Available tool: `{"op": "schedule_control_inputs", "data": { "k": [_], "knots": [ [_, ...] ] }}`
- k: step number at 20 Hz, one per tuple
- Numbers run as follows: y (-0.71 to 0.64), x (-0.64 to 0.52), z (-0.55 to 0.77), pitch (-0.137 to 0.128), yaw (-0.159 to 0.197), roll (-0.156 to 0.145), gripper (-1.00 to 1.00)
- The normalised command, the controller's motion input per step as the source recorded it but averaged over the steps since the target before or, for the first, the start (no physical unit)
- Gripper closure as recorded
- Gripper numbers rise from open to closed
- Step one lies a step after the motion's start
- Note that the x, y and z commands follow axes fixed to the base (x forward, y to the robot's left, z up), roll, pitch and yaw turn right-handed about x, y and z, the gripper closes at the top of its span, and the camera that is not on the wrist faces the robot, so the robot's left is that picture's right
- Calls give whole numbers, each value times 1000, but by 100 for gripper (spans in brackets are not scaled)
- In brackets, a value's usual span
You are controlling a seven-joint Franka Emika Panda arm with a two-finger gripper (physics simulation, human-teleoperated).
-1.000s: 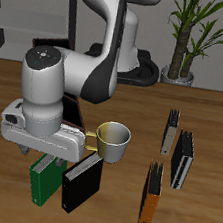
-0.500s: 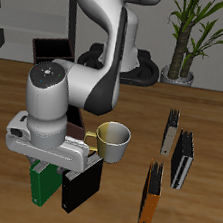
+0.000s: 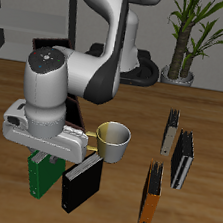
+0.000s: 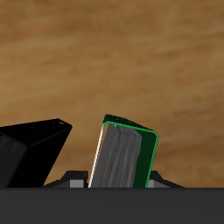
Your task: Place the green book into the right desk caddy's left compartment and place the black book into the right desk caddy's right compartment and place the orange book into the right desk caddy's right compartment
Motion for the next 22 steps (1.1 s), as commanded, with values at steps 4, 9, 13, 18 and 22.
{"op": "schedule_control_inputs", "data": {
  "k": [4, 9, 13, 18, 22],
  "knots": [
    [2, -265, 624, -57, 42, -49, 100],
    [-33, -615, 965, -77, 91, -64, 100],
    [71, -731, 717, -38, 81, -26, 100],
    [186, -828, 689, -102, 125, 44, 100],
    [114, -593, 377, -32, 154, 16, 100]
  ]
}}
